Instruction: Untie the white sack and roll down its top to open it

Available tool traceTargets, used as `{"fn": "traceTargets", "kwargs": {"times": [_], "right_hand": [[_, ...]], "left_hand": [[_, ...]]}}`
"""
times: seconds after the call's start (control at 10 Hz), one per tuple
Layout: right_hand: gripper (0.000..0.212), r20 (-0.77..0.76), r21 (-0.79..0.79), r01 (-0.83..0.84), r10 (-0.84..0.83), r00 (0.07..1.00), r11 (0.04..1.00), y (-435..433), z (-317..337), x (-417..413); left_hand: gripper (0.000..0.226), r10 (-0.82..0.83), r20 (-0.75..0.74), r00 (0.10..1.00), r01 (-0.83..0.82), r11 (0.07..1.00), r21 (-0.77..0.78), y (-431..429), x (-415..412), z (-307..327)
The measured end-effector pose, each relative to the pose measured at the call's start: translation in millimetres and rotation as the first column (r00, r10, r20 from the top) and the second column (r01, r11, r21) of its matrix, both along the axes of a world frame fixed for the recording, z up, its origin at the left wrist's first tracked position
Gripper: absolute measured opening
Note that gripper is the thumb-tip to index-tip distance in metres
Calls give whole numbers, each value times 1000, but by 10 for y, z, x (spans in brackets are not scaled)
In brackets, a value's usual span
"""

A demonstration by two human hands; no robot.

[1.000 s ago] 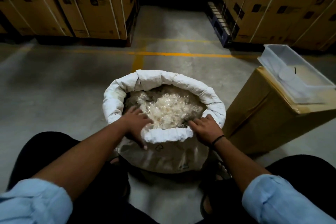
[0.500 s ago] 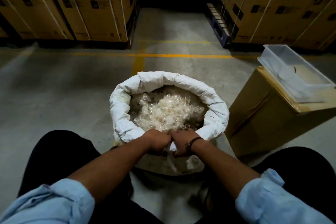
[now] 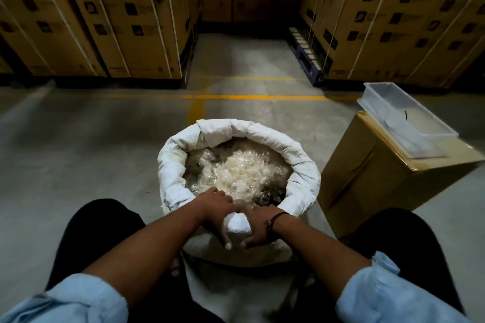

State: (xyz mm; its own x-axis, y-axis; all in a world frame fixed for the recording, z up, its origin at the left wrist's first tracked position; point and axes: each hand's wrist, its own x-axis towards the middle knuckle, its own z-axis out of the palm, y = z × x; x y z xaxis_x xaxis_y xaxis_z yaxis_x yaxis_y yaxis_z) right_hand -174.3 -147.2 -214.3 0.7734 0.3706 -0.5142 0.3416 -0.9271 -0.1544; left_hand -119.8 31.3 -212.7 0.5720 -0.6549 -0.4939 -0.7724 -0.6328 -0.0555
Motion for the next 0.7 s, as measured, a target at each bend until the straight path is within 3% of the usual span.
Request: {"fn": "traceTargets", "kwargs": {"times": [0.1, 0.2, 0.5, 0.6, 0.7], "right_hand": [[90, 35, -11, -29, 29, 999, 1000, 45, 45, -3], [87, 81, 9, -40, 39, 996, 999, 144, 26, 89], [74, 313, 204, 146, -206, 927, 968, 86, -82, 437], [73, 376, 236, 171, -252, 892, 957, 58, -237, 630], [68, 522, 270, 184, -304, 797, 945, 42, -330, 877]], "left_hand": [[101, 199, -107, 974, -205, 977, -49, 169, 161, 91], [101, 366, -121, 923, -382, 909, -167, 378, 300, 60], [82, 489, 253, 834, -374, 840, -392, 458, 410, -268], [84, 554, 299, 777, -376, 789, -487, 314, 401, -389], [78, 593, 346, 727, -330, 744, -582, 145, 496, -474]]}}
